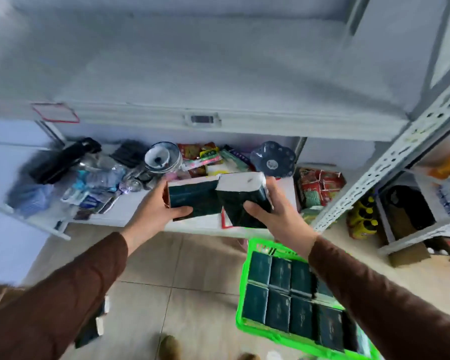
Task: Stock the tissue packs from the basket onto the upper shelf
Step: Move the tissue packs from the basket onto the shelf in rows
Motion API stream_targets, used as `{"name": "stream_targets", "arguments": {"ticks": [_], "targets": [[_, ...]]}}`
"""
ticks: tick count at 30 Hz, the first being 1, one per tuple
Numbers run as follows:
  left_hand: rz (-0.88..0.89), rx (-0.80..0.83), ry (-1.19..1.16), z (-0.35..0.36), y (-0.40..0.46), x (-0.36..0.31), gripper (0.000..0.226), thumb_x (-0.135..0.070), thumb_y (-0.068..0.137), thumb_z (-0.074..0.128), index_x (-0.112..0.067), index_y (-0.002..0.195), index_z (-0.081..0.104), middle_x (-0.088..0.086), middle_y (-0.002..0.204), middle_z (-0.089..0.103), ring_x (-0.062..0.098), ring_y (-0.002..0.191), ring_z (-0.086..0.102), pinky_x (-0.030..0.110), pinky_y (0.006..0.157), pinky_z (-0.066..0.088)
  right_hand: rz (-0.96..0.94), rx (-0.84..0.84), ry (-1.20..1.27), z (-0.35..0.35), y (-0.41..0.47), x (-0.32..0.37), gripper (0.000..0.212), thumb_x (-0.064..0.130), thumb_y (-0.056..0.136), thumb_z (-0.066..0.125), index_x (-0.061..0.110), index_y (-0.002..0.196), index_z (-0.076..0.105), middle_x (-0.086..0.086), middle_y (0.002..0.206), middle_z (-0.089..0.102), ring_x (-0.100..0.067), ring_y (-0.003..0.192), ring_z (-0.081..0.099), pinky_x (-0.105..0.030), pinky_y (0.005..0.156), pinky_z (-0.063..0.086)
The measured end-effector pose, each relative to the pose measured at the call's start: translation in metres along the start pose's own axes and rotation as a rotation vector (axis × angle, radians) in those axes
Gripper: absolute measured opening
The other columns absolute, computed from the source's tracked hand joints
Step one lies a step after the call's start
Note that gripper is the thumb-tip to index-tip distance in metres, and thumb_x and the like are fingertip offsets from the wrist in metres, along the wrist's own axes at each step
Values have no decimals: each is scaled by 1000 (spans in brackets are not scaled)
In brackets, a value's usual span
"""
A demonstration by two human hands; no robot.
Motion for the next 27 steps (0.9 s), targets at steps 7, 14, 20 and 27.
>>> {"name": "stream_targets", "arguments": {"ticks": [7,14,20,27], "targets": [[159,-267,-123,-231,-41,-54,56,-38,67,89,-28,112,58,-14,102,73,5,95,69,27,85,53,-334,55,46,60,73,237,36,9,89,68,15,119,48,7,106,67,-4,99,63,-23,88,51],[277,-454,58,-428,-5,-68,55,-42,69,86,-20,109,55,-8,101,69,12,90,67,35,81,55,-417,24,-5,155,183,378,45,-1,85,67,11,124,48,1,93,61,-4,78,62,-20,73,48],[279,-491,282,-536,84,-58,73,-48,73,82,-29,128,38,0,111,60,20,92,61,32,74,50,-381,-64,-225,204,277,440,39,21,81,75,18,115,56,1,104,61,-12,83,56,-23,63,40],[261,-492,561,-618,219,-54,60,-39,78,79,-27,126,45,1,105,63,24,94,61,38,83,49,-382,-66,-351,244,405,471,31,26,81,75,23,107,58,0,101,63,-17,81,56,-29,61,43]]}}
Point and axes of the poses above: each hand's wrist, its own y-axis towards the middle knuckle, its own z-axis out of the palm, x = y × z, the point moved 10 cm from there along y, towards the middle knuckle
